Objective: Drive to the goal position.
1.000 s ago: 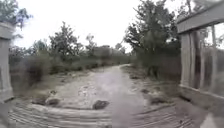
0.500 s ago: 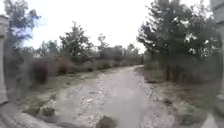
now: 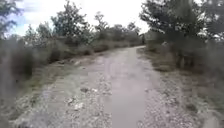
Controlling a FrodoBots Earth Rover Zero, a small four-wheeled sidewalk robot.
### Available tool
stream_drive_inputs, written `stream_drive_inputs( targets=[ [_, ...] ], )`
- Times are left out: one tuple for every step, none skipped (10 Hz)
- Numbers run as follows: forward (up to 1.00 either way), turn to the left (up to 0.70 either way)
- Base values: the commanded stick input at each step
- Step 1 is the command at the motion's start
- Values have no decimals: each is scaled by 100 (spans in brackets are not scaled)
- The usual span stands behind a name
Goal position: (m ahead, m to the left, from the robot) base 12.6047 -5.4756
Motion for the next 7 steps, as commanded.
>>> stream_drive_inputs(
  targets=[
    [85,0],
    [85,0],
    [85,0],
    [85,0],
    [85,0],
    [85,0],
    [85,0]
  ],
)
